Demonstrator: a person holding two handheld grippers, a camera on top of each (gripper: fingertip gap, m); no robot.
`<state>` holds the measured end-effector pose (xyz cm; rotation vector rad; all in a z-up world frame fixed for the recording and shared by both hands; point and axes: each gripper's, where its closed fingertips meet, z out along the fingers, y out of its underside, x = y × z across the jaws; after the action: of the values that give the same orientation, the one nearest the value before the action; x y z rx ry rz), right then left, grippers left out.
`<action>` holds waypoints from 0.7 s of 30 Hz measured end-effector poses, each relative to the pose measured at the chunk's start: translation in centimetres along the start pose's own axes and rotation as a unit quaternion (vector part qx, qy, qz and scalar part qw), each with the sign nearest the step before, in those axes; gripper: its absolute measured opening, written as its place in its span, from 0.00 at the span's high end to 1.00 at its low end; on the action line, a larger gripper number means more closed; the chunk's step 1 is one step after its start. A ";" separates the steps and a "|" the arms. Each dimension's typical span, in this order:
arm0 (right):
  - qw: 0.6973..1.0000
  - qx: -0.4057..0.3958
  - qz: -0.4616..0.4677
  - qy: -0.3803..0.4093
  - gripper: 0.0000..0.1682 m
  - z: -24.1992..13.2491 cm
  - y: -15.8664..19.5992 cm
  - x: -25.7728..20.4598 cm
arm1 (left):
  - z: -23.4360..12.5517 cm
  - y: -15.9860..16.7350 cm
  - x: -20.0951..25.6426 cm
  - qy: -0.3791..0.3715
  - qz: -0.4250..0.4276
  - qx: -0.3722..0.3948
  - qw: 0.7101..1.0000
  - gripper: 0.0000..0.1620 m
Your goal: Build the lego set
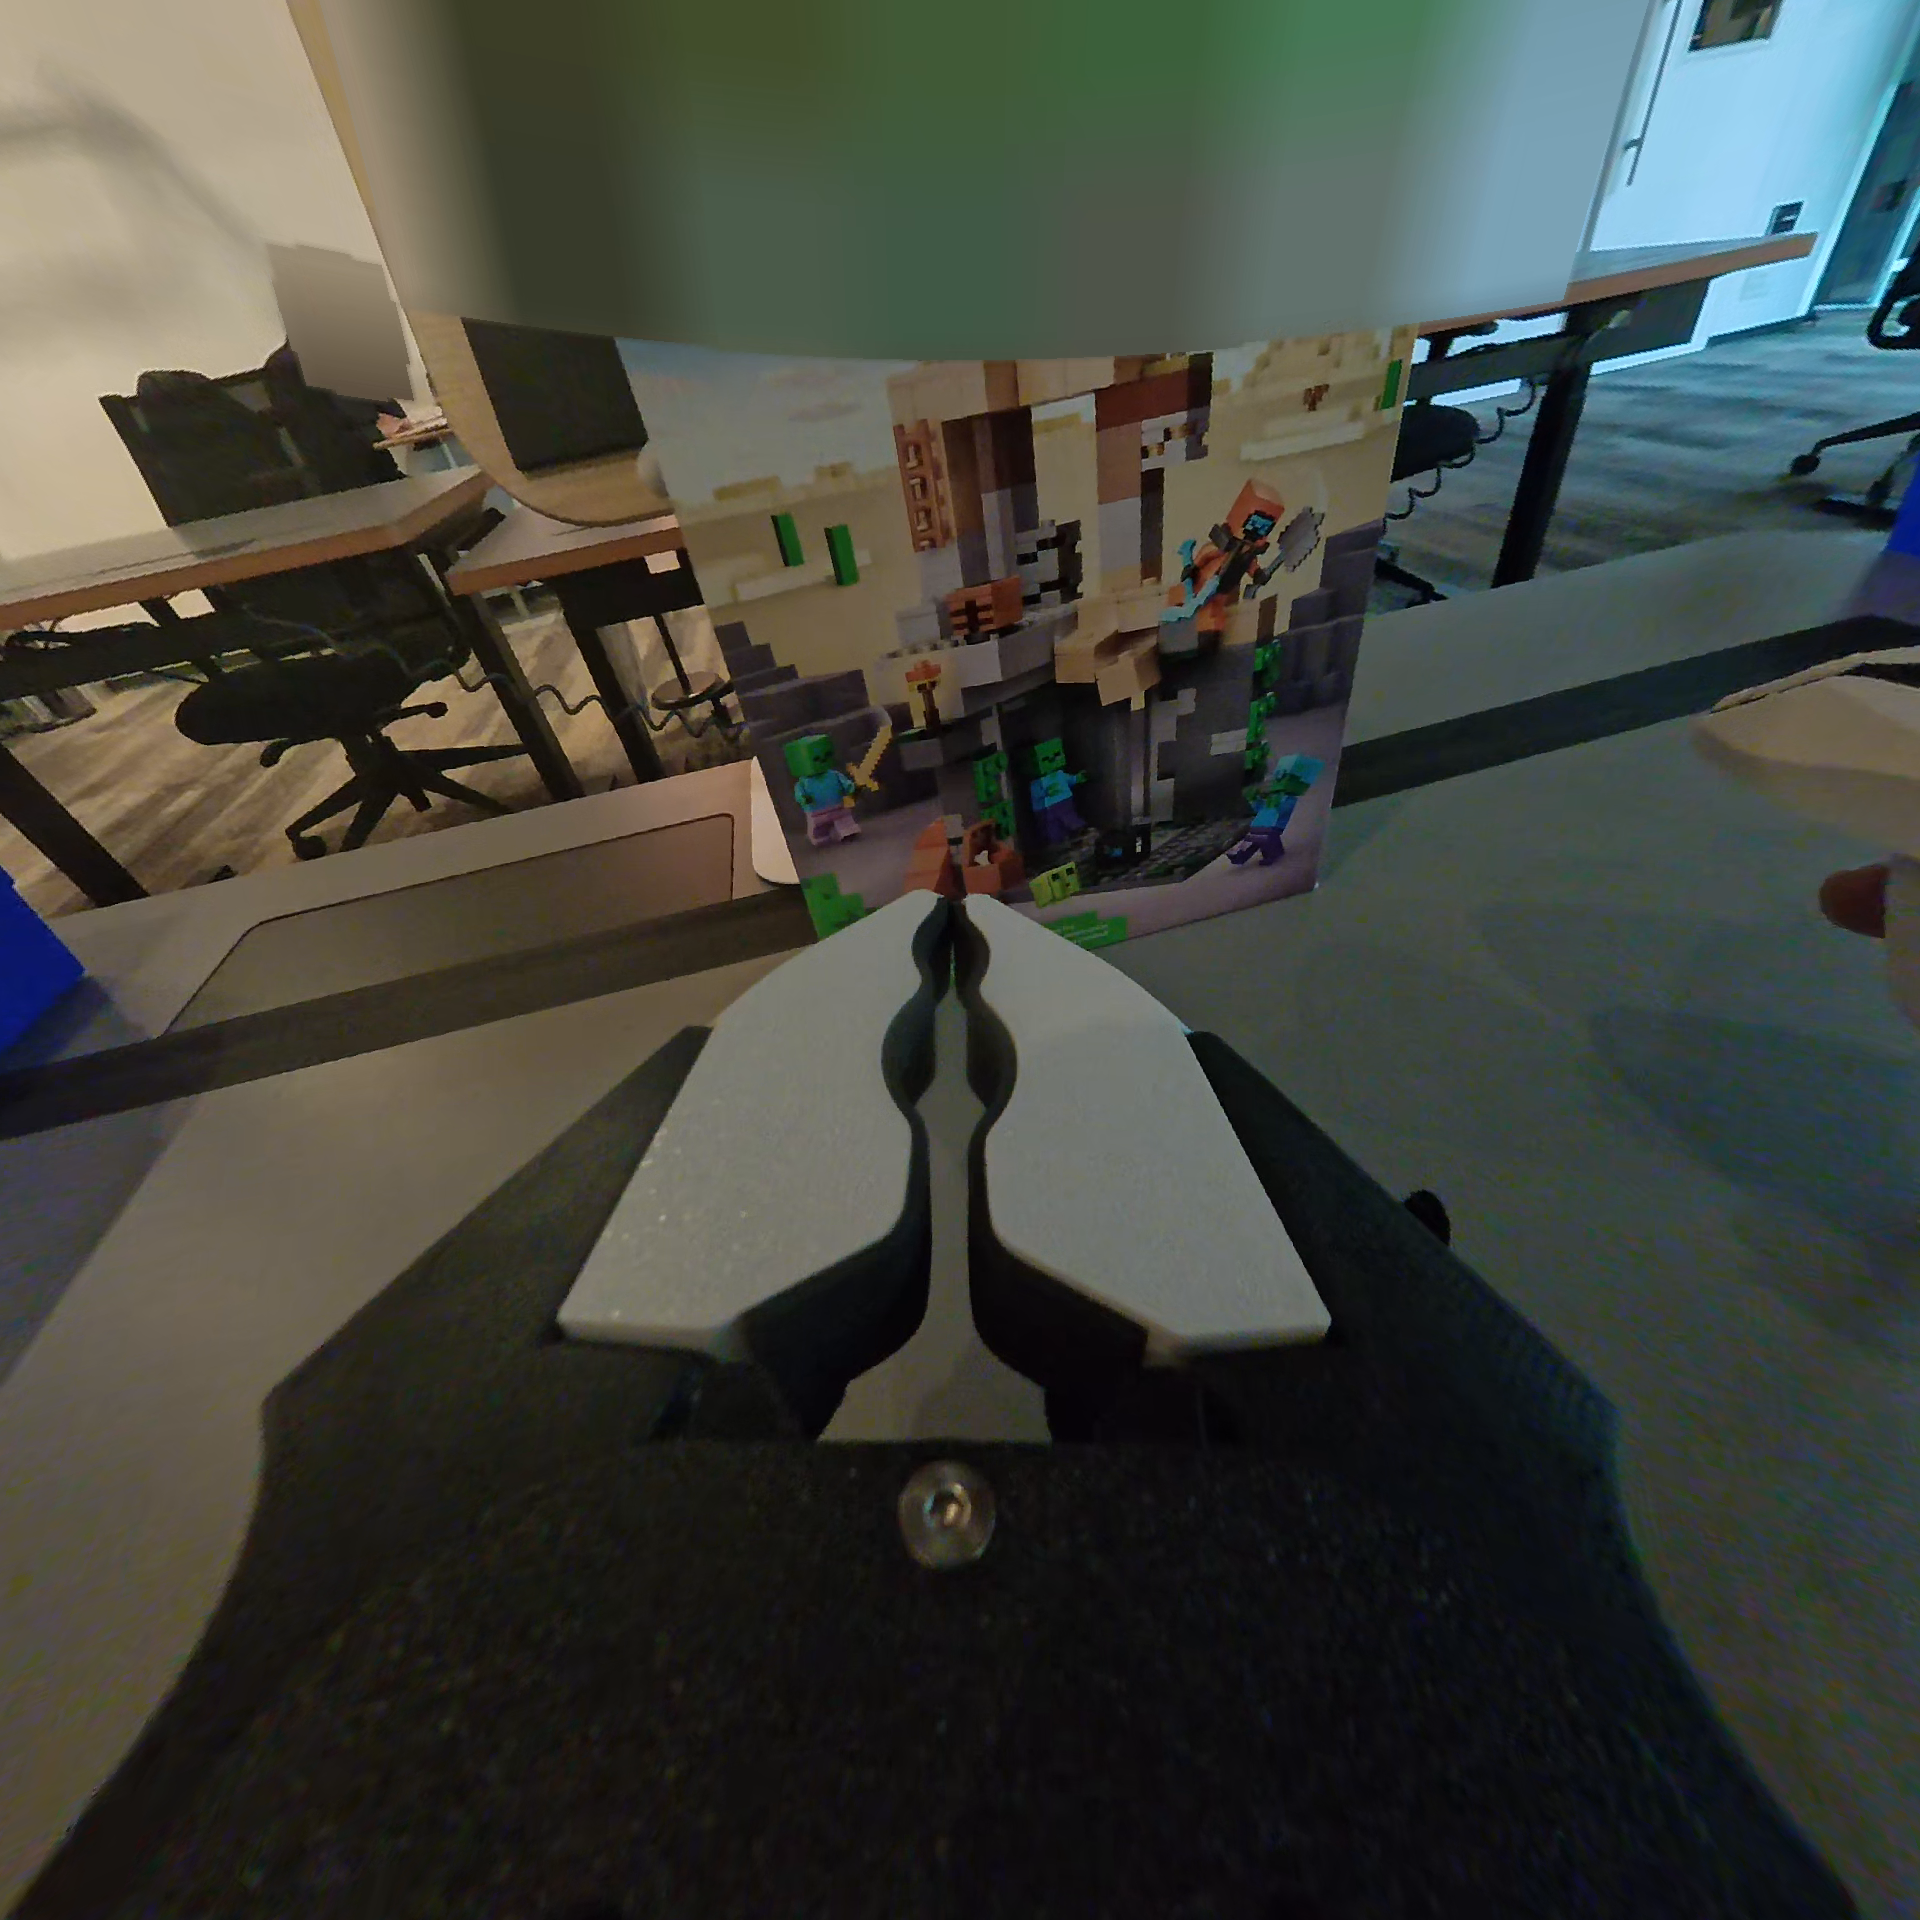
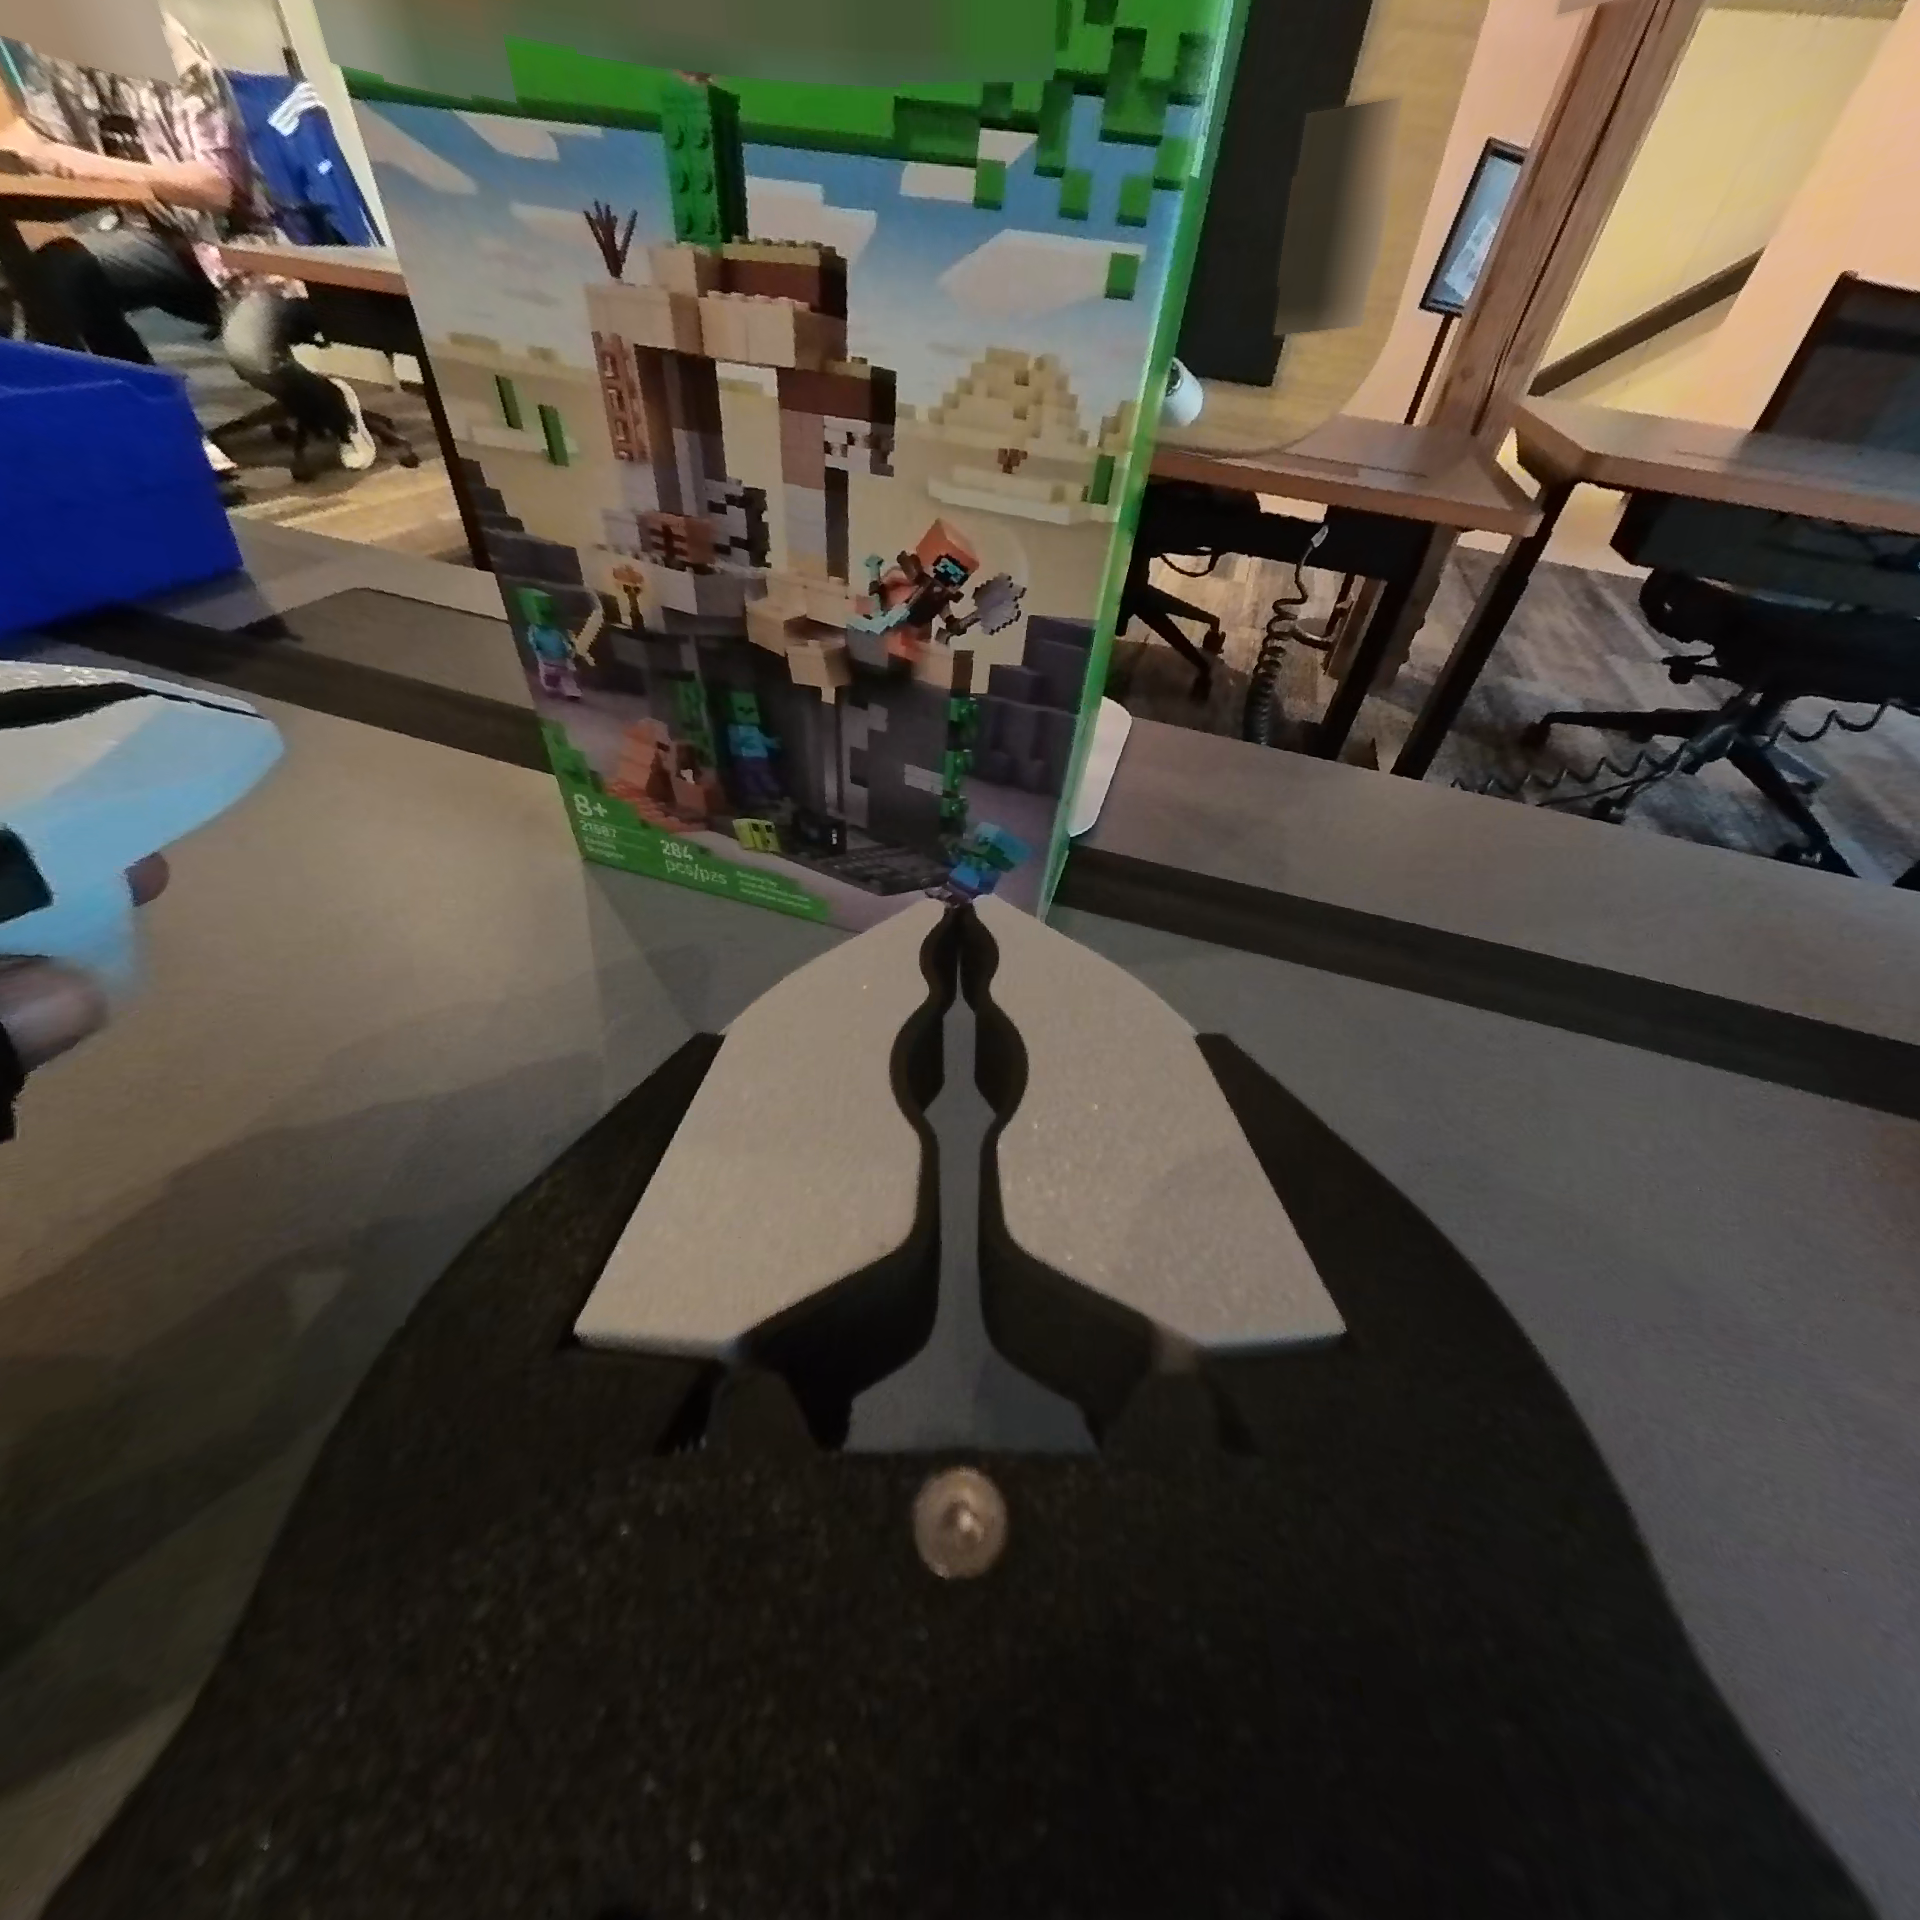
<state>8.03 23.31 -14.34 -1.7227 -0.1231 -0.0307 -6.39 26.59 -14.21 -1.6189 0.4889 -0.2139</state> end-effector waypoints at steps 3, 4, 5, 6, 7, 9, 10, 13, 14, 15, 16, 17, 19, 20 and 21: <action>1.000 0.000 0.000 -0.002 1.00 -0.1 0.0 0.0 | 0.0 0.0 0.0 0.001 0.001 0.000 1.000 1.00; 1.000 -0.001 0.001 -0.003 1.00 -0.2 0.1 0.0 | 0.0 0.1 0.0 0.002 0.000 -0.001 1.000 1.00; 1.000 -0.001 0.001 -0.005 1.00 -0.2 0.1 -0.1 | 0.0 0.1 0.0 0.003 0.000 -0.001 1.000 1.00; 1.000 0.001 0.000 -0.007 1.00 -0.3 0.0 -0.2 | 0.0 0.1 0.0 0.004 0.000 -0.001 1.000 1.00; 1.000 0.003 0.000 -0.010 1.00 -0.3 0.0 -0.2 | 0.1 0.2 0.0 0.005 -0.001 -0.001 1.000 1.00; 1.000 0.011 -0.001 -0.020 1.00 -0.2 -0.2 -0.3 | 0.1 0.1 -0.1 0.011 -0.008 0.003 1.000 1.00; 1.000 0.016 0.000 -0.025 1.00 -0.2 -0.4 -0.2 | 0.0 0.0 -0.2 0.015 -0.012 0.008 1.000 1.00; 0.999 0.013 0.008 -0.036 1.00 -0.1 -0.2 0.4 | 0.0 -0.3 -0.6 0.023 -0.023 0.014 0.999 1.00; 0.999 0.015 0.011 -0.038 1.00 -0.1 -0.2 0.7 | 0.0 -0.4 -0.9 0.024 -0.025 0.016 0.999 1.00; 0.999 0.016 0.012 -0.042 1.00 -0.2 -0.2 0.8 | 0.0 -0.4 -1.0 0.028 -0.026 0.017 0.999 1.00; 0.999 0.016 0.011 -0.047 1.00 -0.2 -0.2 0.9 | 0.1 -0.4 -1.1 0.033 -0.029 0.017 0.999 1.00; 0.998 0.019 0.010 -0.058 1.00 -0.2 -0.2 0.8 | 0.2 -0.3 -1.1 0.039 -0.033 0.017 0.999 1.00; 0.994 0.029 0.009 -0.101 1.00 -0.3 -0.5 0.0 | 0.4 0.0 -0.6 0.068 -0.038 0.006 0.997 1.00; 0.991 0.032 0.012 -0.127 1.00 -0.4 -0.6 -0.6 | 0.5 0.0 -0.3 0.086 -0.044 0.005 0.995 1.00; 0.987 0.029 0.016 -0.155 0.87 -0.4 -0.7 -1.2 | 0.7 -0.1 0.1 0.108 -0.054 0.005 0.993 0.78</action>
<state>6.80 22.94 -13.66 -1.6603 -0.3216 0.2630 -5.98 27.20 -14.23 -1.6227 0.5635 -0.4760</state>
